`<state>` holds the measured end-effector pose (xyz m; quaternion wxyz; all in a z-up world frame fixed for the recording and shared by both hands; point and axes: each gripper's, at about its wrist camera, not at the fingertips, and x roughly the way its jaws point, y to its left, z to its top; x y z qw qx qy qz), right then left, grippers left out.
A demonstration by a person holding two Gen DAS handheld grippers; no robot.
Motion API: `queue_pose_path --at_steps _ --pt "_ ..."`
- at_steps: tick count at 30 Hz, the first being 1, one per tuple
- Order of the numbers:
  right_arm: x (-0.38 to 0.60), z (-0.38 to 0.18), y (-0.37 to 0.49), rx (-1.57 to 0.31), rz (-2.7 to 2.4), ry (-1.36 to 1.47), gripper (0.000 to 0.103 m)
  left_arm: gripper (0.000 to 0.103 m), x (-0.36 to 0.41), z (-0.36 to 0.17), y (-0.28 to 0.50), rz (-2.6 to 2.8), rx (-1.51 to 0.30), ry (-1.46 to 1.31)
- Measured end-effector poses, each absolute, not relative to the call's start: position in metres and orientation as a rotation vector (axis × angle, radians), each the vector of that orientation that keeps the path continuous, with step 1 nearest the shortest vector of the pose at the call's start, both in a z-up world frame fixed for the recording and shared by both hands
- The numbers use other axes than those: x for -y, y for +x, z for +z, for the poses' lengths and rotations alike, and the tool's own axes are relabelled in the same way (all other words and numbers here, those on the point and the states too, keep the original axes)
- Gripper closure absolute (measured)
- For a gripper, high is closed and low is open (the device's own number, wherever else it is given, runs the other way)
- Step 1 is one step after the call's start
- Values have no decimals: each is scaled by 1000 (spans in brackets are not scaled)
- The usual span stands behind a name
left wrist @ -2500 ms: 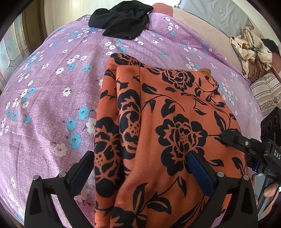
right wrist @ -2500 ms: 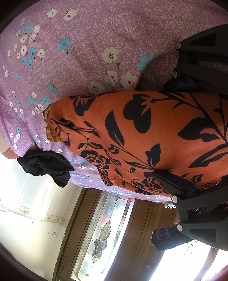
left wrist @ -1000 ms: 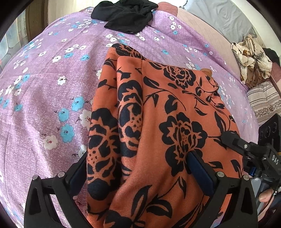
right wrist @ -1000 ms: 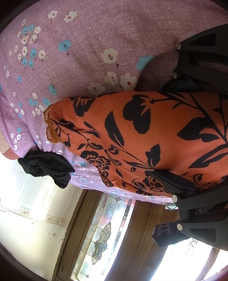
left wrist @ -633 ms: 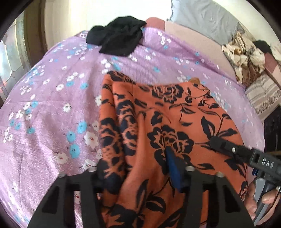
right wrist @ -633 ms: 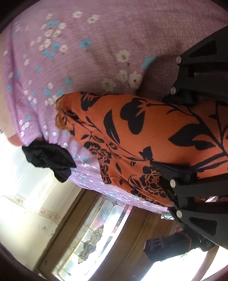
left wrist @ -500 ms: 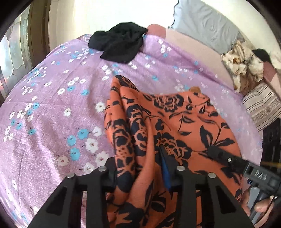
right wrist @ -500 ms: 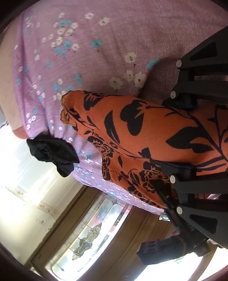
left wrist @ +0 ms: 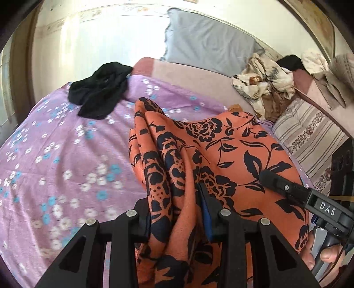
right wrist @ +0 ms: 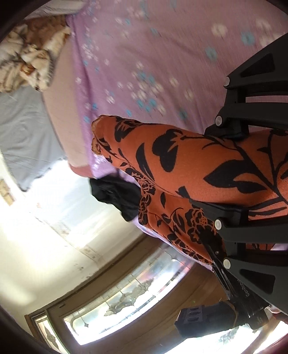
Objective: Fold small clothes
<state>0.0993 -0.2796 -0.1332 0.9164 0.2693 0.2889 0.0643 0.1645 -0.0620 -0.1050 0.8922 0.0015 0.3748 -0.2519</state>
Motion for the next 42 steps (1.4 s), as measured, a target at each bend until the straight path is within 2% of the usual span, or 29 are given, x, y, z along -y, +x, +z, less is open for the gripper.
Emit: queue_pose_path --at_steps 5,7,8,9,11,13,17,20,23,26,27,28,35,37,39,42 --pt "313 -159 107 -650 53 649 59 66 98 -141 166 -474 -849 70" --pt "324 -187 116 -776 6 720 58 59 106 -164 173 -439 -934 137" --pt "331 -210 122 -894 -38 784 51 53 104 -177 176 -404 -987 161" --pt "340 -233 121 -984 -86 874 42 52 96 -179 177 -412 -990 121" --pt "355 -238 110 -923 -64 1037 40 46 86 -173 179 -424 -998 70" --pt "358 -222 105 -906 -88 980 39 43 80 -162 176 -428 -981 90" --pt "353 -178 88 -745 -133 806 38 43 71 -141 166 -411 -902 108" --pt "340 -151 81 -648 -74 700 43 43 66 -130 158 -353 -827 154" --pt "323 -140 86 -624 0 632 53 34 69 -138 159 -316 -841 227" --pt "310 -175 107 -812 27 663 53 33 80 -175 164 -283 -948 339" --pt "309 -194 115 -902 26 686 58 33 78 -174 163 -282 -929 320" --pt "308 -200 116 -902 2 675 62 33 77 -170 163 -289 -927 307" --pt "292 -164 88 -813 -26 535 63 30 56 -132 143 -285 -860 216" --pt "284 -145 71 -765 -51 464 59 17 51 -117 128 -241 -809 197" --pt "277 -125 57 -704 -73 399 47 11 45 -105 114 -223 -771 175" --pt "273 -102 29 -606 -112 372 33 11 42 -81 97 -216 -715 181"
